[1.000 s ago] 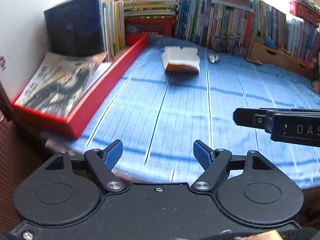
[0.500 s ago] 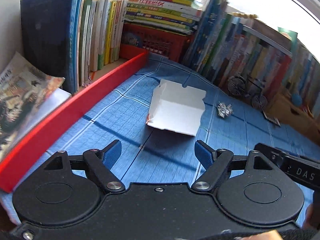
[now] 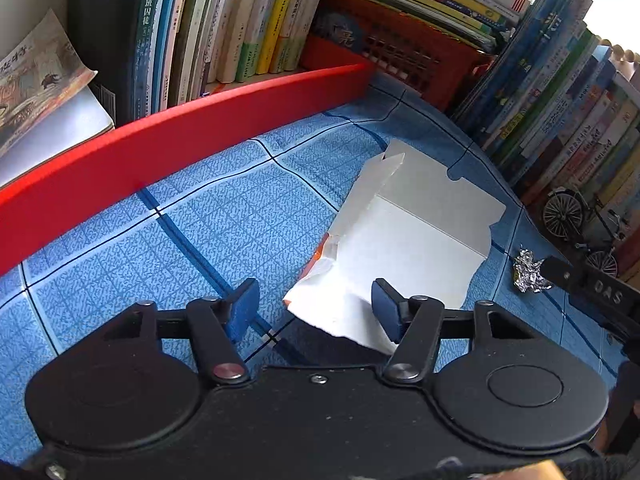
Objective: Collect trash
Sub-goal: 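Grasp the torn white paper box with the left tool while the right tool grasps the foil candy wrapper, then carry the white paper box and foil candy wrapper with both tools down over the bin, then open the left tool over the bin while the right tool releases the foil wrapper, then move both open tools up from the bin back over the blue mat, then grasp the small white-gold wrapper on the mat with the left tool, then carry the white-gold wrapper with the left tool down over the bin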
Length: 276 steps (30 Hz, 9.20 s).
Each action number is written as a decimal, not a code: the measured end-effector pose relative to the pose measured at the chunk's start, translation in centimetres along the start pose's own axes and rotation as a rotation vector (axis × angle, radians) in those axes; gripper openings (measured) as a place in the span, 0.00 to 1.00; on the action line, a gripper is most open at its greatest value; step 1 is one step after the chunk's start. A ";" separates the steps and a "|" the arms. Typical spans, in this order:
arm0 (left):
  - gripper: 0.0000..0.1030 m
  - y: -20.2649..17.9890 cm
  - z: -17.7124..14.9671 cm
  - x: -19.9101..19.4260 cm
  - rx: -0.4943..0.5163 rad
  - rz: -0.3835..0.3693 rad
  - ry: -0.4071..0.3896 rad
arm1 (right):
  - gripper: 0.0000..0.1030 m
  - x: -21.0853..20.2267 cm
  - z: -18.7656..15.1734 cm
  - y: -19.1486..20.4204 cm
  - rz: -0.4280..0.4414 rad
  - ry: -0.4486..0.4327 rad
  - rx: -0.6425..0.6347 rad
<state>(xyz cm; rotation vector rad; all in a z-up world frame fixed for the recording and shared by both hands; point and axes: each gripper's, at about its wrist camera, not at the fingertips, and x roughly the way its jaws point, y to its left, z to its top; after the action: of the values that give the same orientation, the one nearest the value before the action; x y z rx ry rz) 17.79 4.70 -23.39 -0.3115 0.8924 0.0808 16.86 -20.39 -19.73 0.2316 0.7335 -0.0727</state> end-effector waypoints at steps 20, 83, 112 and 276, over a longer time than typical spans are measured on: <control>0.12 -2.3 -0.4 -0.9 0.047 -0.048 -0.085 | 0.16 4.5 0.3 0.5 0.001 0.082 -0.012; 0.00 29.1 -13.7 -33.5 0.147 -0.028 -0.122 | 0.11 -27.9 -22.9 22.3 0.309 0.122 -0.172; 0.01 41.2 -25.8 -23.2 0.061 0.191 0.207 | 0.11 -20.2 -38.5 28.9 0.342 0.442 -0.185; 0.16 31.4 -29.3 -17.5 0.189 0.137 0.209 | 0.78 -24.5 -25.7 17.9 0.141 0.028 -0.179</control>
<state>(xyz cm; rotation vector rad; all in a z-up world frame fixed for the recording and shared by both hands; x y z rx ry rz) -21.47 26.87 -34.28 -0.0825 1.1204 0.0905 -15.55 2.62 -18.46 0.1131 0.7454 0.1295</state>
